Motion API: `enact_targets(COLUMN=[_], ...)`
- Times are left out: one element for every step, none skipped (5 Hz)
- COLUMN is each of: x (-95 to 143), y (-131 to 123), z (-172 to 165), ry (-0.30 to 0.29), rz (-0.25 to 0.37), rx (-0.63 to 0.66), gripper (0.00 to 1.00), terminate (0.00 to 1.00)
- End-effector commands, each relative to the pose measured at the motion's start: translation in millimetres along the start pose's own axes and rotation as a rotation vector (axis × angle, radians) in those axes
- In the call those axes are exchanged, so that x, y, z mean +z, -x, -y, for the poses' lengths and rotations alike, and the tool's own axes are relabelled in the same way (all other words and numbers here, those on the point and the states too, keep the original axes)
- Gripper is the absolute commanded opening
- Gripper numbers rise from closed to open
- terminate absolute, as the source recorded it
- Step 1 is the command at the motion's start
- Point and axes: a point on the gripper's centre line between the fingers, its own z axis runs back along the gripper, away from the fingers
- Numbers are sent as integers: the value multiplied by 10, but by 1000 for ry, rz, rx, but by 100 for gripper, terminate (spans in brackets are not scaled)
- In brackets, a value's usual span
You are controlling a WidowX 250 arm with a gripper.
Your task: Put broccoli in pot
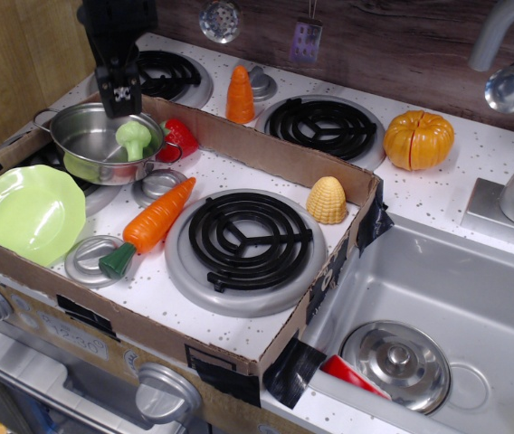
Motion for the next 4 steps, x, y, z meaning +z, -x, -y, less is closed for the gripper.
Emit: enact_targets(x=[221, 221, 221, 221], y=[-104, -104, -104, -104], z=[-68, -68, -68, -68], ry=[-59, -59, -59, -59], rz=[30, 30, 30, 30], rx=[0, 0, 0, 0], gripper=[100, 100, 100, 100], terminate=[0, 0, 0, 100])
